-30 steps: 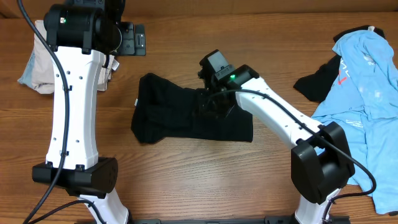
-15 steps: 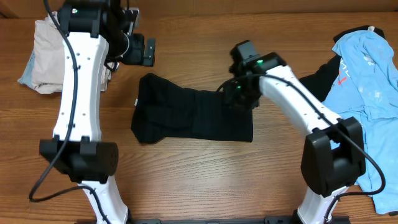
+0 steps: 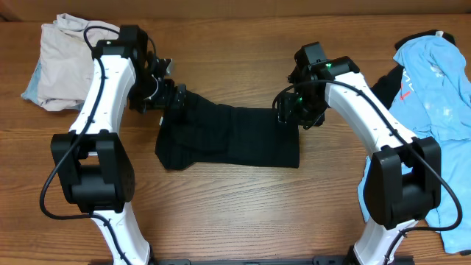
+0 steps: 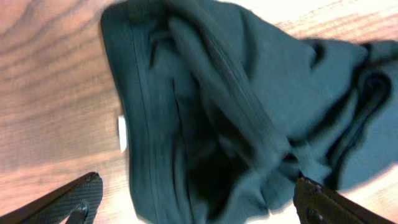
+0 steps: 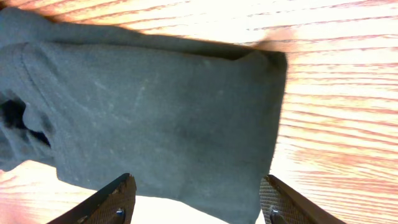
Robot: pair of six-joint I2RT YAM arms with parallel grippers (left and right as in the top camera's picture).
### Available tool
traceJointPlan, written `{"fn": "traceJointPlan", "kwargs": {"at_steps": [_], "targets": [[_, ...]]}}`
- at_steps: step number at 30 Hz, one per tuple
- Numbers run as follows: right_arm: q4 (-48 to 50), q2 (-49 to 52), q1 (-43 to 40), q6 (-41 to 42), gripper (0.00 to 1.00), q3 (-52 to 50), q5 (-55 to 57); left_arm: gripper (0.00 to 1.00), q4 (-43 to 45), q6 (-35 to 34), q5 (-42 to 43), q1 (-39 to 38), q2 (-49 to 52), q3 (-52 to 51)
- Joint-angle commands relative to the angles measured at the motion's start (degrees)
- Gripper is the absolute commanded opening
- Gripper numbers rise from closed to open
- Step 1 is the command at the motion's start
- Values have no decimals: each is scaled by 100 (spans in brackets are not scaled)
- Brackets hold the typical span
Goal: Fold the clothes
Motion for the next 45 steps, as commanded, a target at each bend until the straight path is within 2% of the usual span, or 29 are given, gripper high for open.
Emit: {"fn": "traceJointPlan", "kwargs": {"at_steps": [1,10,19,20,23,25,27,28,30,33,41,45], "targets": [[-9,-177,-63,-192,68,129,59,100,461,155,17,-35,22,-535],[-4,-177,-63,-192,68,129,79,100,1338,105,-815,-90,26,-1694],[-11,-177,-63,-190,68,129,164,100,2000,42,-461,-92,28,-2398],[-11,-177,-63,-190,68,129,164,97,2063,42,-378,-92,28,-2455],[-9,-177,-63,-188,67,129,164,75,2367,37,-90,-105,28,-2736],[-9,-177,-63,-188,64,129,164,54,2450,37,-52,-118,28,-2846],[7,-177,-63,-190,59,129,164,26,2496,-87,-129,-122,28,-2889],[20,-177,-63,-190,57,125,164,17,2527,-278,-229,-122,28,-2892],[37,-175,-63,-192,51,122,166,6,2640,-728,-511,-85,26,-2887],[42,-164,-44,-192,39,109,164,4,2830,-1078,-540,35,26,-2868],[114,-85,-20,-188,6,-101,109,4,2632,-1093,-498,90,-24,-2671],[306,-85,-20,-190,4,-315,-192,4,2273,-1093,-505,101,-118,-2352]]}}
